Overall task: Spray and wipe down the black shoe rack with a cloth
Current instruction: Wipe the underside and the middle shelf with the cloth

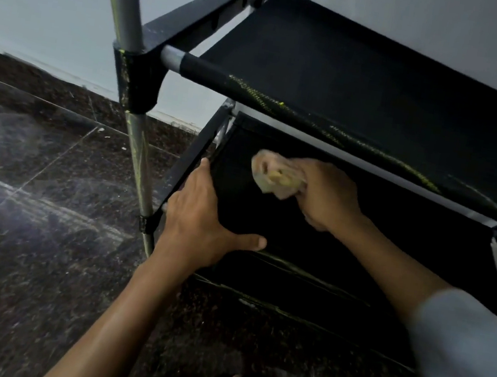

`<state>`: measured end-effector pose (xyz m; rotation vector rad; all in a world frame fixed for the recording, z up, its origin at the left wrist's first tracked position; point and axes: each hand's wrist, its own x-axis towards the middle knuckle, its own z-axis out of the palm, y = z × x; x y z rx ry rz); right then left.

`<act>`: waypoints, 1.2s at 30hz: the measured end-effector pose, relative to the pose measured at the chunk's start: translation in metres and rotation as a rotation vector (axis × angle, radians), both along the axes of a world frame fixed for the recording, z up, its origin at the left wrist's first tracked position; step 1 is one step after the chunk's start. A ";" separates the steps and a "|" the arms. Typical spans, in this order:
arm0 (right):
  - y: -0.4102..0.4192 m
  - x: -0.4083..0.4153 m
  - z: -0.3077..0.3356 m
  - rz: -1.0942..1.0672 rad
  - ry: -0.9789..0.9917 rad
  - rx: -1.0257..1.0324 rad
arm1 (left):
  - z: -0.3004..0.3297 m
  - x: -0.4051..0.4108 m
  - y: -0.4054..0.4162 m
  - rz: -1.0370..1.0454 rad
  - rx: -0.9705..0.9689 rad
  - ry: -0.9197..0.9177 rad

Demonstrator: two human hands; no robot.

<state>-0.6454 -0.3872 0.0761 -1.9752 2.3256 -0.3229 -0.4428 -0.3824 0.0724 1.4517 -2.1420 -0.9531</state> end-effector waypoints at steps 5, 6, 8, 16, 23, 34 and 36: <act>-0.097 -0.009 -0.044 -0.182 0.120 -0.048 | 0.002 0.000 0.001 -0.002 -0.004 -0.014; -0.097 0.014 -0.036 -0.099 0.097 -0.040 | 0.002 0.000 0.002 0.002 -0.007 -0.010; -0.078 0.051 -0.009 0.009 0.054 -0.018 | 0.001 0.001 0.002 0.013 -0.021 0.006; 0.063 0.031 0.019 0.145 -0.083 0.218 | 0.004 0.000 0.001 -0.010 0.050 -0.067; 0.101 -0.039 0.014 -0.278 -0.010 0.228 | 0.006 -0.003 0.002 -0.025 0.056 -0.113; -0.001 0.064 0.019 0.075 0.067 0.031 | 0.004 0.002 0.007 -0.012 0.008 -0.085; 0.018 0.062 0.020 0.152 0.117 0.063 | 0.001 0.001 0.005 -0.018 0.012 -0.077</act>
